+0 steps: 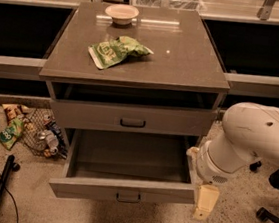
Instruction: Close middle drawer
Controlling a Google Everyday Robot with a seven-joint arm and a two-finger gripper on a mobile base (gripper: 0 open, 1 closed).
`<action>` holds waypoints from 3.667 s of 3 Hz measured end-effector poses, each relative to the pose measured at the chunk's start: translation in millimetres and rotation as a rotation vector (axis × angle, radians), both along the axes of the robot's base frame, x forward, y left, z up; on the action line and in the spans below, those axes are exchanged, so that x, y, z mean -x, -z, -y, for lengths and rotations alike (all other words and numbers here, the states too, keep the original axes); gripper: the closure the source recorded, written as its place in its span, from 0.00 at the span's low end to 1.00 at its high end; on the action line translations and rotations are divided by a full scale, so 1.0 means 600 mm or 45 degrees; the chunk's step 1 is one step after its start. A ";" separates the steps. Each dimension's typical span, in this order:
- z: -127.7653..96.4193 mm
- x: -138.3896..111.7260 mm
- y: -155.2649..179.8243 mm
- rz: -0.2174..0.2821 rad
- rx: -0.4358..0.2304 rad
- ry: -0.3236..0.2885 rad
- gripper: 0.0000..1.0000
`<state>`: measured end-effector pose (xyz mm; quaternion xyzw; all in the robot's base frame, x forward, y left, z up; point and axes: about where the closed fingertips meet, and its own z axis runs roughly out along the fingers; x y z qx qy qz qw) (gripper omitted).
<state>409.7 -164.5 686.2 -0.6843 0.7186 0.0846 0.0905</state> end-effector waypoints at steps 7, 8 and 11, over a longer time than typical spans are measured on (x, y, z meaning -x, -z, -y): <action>0.037 -0.032 0.342 -0.086 -0.095 -0.095 0.65; 0.050 -0.028 0.387 -0.116 -0.137 -0.054 0.89; 0.029 -0.043 0.448 -0.089 -0.091 -0.108 1.00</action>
Offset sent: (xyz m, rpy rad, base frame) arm 0.0094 0.0055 -0.0655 -0.0133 0.0675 0.0390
